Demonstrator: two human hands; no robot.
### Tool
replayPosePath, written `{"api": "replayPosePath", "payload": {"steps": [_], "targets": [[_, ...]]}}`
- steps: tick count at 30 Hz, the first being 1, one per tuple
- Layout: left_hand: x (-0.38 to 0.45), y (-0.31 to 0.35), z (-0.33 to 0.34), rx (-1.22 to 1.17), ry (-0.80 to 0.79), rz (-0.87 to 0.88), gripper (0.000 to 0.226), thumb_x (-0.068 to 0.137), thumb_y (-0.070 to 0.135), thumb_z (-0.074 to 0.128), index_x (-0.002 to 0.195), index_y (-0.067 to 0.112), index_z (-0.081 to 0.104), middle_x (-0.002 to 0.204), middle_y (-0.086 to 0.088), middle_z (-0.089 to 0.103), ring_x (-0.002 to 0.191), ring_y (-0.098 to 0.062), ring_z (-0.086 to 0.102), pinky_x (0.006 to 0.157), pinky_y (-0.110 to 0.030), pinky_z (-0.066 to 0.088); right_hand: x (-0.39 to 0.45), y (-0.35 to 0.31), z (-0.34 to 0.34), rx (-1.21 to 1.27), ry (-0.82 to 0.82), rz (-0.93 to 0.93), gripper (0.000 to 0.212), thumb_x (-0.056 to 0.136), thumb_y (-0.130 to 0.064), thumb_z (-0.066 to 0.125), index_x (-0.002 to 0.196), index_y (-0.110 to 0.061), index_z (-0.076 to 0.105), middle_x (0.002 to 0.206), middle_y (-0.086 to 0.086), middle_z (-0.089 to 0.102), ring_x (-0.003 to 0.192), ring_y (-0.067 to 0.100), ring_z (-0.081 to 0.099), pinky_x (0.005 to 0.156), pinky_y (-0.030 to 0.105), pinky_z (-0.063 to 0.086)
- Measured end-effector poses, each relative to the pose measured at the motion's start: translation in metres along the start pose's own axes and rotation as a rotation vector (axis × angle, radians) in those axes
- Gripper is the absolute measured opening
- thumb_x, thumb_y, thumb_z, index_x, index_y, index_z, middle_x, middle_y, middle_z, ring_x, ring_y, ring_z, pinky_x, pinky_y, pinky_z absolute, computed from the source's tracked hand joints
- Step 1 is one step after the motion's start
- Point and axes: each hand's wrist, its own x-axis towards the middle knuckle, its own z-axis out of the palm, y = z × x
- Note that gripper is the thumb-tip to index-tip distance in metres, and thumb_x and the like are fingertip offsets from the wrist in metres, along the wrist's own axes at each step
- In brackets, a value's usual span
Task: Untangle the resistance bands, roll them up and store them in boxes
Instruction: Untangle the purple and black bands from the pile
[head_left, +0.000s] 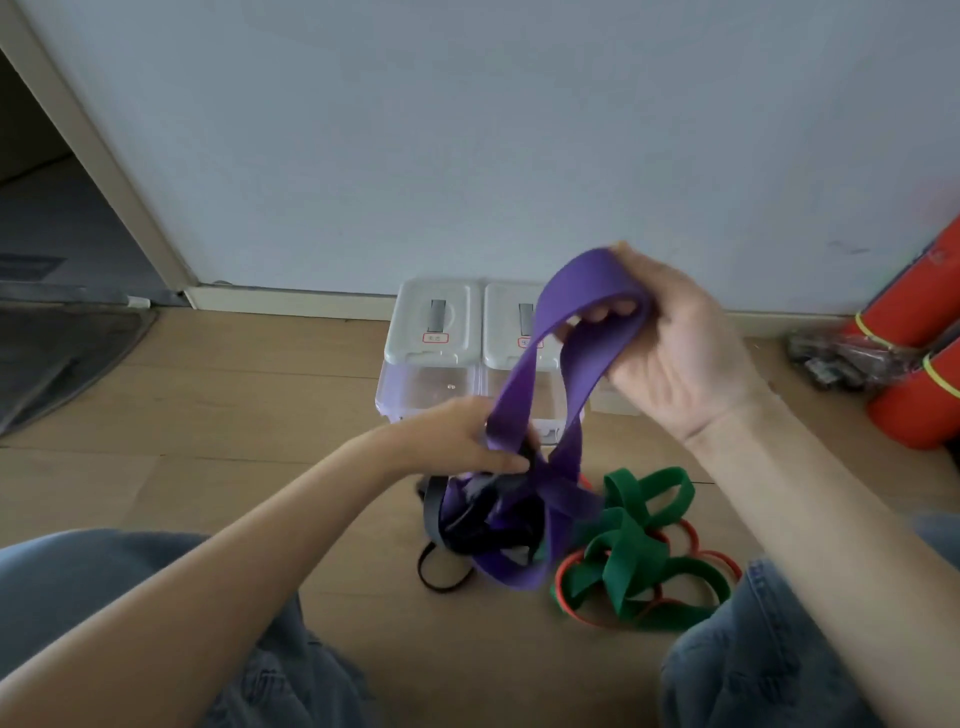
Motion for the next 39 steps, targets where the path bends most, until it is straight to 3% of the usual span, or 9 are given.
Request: {"api": "replayPosePath", "payload": {"steps": [4,7,10,15,19,23,27,35,39], "targets": [[0.004,-0.013,-0.015,0.142,0.132,-0.162,0.026,0.091,0.026,0.058,0.096,0.003,0.069,0.09,-0.012,0.069,0.079,-0.02,0.06,0.073,-0.026,0.048,0.008,-0.014,-0.026,-0.11,0.227,-0.045,0.041,0.091,-0.013,0.048,0.051,-0.013,0.056,0.048,-0.001,0.037,0.049,0.014,0.042,0.072,0.031,0.052],[-0.012,0.007,-0.043,-0.242,0.26,-0.047,0.024,0.094,0.02,0.052,0.076,0.009,0.064,0.06,0.005,0.064,0.058,-0.01,0.059,0.055,-0.017,0.048,0.01,-0.007,-0.047,-0.961,0.395,0.062,0.034,0.095,-0.01,0.041,0.07,-0.011,0.063,0.059,0.002,0.052,0.056,0.017,0.051,0.066,0.025,0.051],[-0.027,0.025,-0.071,-0.637,0.31,0.159,0.014,0.094,0.004,0.044,0.084,0.01,0.053,0.049,0.008,0.047,0.043,-0.008,0.044,0.051,-0.02,0.047,0.004,0.007,-0.053,-1.346,0.139,0.334,0.025,0.09,-0.007,0.049,0.113,-0.013,0.057,0.103,0.003,0.063,0.089,0.015,0.059,0.077,0.027,0.05],[-0.027,0.033,-0.051,-0.201,0.009,-0.134,0.024,0.09,0.001,0.048,0.111,0.013,0.047,0.085,-0.007,0.061,0.066,-0.005,0.058,0.056,-0.012,0.047,0.0,0.01,-0.039,-0.849,-0.332,0.407,0.063,0.083,-0.006,0.065,0.134,-0.032,0.04,0.132,-0.014,0.052,0.115,0.012,0.059,0.087,0.024,0.052],[-0.015,0.033,-0.046,-0.313,0.138,-0.158,0.031,0.087,0.0,0.05,0.112,0.018,0.046,0.105,-0.002,0.057,0.078,-0.007,0.056,0.061,-0.011,0.046,-0.001,0.023,-0.028,-1.155,-0.234,0.279,0.065,0.068,-0.026,0.079,0.122,-0.039,0.045,0.101,0.001,0.068,0.08,0.018,0.067,0.07,0.024,0.056],[-0.009,0.023,-0.042,-0.411,0.133,-0.05,0.045,0.081,0.01,0.066,0.12,0.022,0.048,0.116,-0.001,0.059,0.101,-0.011,0.058,0.084,-0.02,0.047,0.003,0.009,-0.02,-0.746,-0.094,-0.034,0.031,0.065,-0.012,0.075,0.094,-0.015,0.064,0.079,-0.003,0.066,0.068,0.006,0.059,0.062,0.015,0.046],[0.001,0.013,0.012,-0.375,-0.113,-0.09,0.032,0.081,0.024,0.072,0.11,0.028,0.059,0.1,0.015,0.069,0.093,0.005,0.063,0.08,-0.009,0.048,-0.002,0.007,-0.014,-0.375,-0.207,-0.066,0.019,0.075,0.004,0.06,0.085,-0.011,0.056,0.072,-0.003,0.057,0.066,0.009,0.053,0.068,0.02,0.046],[-0.007,0.014,-0.045,-0.489,0.357,0.037,0.029,0.09,0.032,0.056,0.067,0.021,0.07,0.064,0.01,0.067,0.063,-0.002,0.06,0.072,-0.015,0.047,0.002,-0.028,-0.034,-0.411,0.069,-0.137,0.019,0.084,0.002,0.053,0.074,-0.015,0.054,0.059,-0.003,0.044,0.054,0.01,0.039,0.067,0.024,0.042],[-0.012,0.019,-0.051,-0.397,0.279,0.085,0.031,0.093,0.035,0.052,0.07,0.022,0.068,0.06,0.005,0.064,0.054,-0.006,0.056,0.059,-0.013,0.045,0.002,-0.031,-0.039,-0.479,0.03,0.053,0.014,0.085,-0.011,0.059,0.073,-0.017,0.059,0.062,-0.001,0.05,0.049,0.011,0.041,0.06,0.024,0.044]]}}
